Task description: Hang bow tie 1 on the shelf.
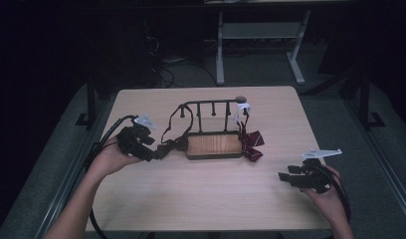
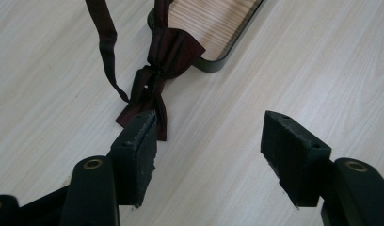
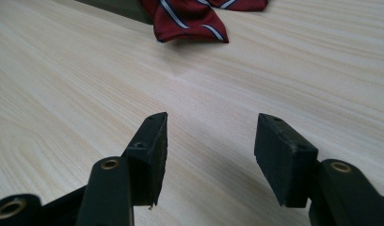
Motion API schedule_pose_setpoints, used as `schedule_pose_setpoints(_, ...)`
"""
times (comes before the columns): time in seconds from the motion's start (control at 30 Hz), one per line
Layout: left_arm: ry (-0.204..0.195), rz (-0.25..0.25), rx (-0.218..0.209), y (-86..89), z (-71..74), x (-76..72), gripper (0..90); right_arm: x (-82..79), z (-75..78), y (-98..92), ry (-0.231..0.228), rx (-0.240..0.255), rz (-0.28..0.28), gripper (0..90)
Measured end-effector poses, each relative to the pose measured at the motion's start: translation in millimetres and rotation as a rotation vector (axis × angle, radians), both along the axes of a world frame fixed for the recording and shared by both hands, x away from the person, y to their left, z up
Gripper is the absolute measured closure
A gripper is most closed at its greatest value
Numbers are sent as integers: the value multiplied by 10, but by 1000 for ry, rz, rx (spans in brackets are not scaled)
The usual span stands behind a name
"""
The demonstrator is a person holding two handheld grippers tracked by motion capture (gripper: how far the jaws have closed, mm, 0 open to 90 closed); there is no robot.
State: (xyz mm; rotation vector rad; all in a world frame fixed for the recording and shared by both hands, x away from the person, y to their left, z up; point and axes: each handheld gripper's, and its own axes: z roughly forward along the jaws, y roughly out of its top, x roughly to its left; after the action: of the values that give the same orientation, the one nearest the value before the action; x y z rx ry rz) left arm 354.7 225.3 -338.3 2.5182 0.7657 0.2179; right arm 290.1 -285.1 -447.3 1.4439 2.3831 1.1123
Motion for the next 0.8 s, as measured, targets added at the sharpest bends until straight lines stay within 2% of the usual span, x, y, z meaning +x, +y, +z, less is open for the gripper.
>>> schedule_pose_setpoints(0.37, 3, 12, -12, 19, -148, -67, 355, 1, -7, -10, -1, 1, -5, 445)
schedule_pose_setpoints(0.8, -9, 2, -19, -14, -333, -194, 333, 0, -13, 1, -2, -5, -3, 445)
